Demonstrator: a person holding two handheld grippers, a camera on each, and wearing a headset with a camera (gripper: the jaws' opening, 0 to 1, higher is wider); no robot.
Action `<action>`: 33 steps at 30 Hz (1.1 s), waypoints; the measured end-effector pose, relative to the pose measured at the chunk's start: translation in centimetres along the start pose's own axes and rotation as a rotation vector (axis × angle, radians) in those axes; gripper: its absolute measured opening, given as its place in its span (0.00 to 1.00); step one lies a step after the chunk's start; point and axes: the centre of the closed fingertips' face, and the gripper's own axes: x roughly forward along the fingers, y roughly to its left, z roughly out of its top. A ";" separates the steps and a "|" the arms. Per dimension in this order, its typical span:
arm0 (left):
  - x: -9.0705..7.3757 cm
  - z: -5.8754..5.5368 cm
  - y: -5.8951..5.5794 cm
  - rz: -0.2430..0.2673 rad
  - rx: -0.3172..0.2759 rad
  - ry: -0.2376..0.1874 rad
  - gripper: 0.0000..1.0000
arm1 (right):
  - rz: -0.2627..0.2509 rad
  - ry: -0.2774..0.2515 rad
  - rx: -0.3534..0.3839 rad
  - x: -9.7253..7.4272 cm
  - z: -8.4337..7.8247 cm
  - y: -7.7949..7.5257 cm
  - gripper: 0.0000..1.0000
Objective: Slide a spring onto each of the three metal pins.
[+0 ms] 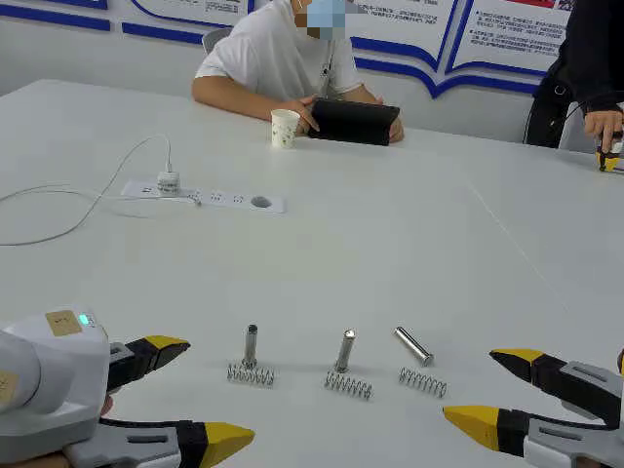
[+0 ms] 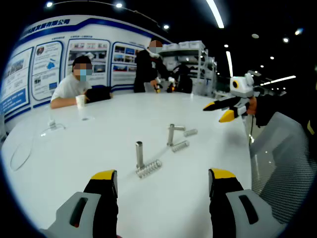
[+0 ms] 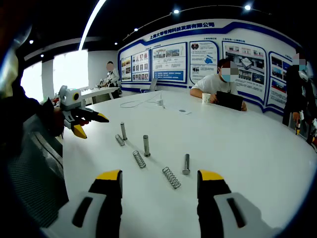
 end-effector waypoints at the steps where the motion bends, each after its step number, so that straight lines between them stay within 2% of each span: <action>1: 0.0 0.0 0.0 0.000 0.000 0.000 0.76 | 0.000 0.001 0.000 0.0 0.0 0.0 0.62; 15: -0.1 -0.1 0.0 0.004 -0.004 -0.002 0.76 | 0.002 0.002 -0.003 0.1 0.1 -0.1 0.62; 21: -0.1 -0.1 0.0 0.005 -0.007 -0.002 0.76 | 0.000 0.005 -0.004 0.4 0.5 -0.6 0.61; 33: -0.2 -0.1 0.0 0.008 -0.011 0.002 0.76 | -0.003 0.028 -0.017 2.2 2.1 -2.1 0.54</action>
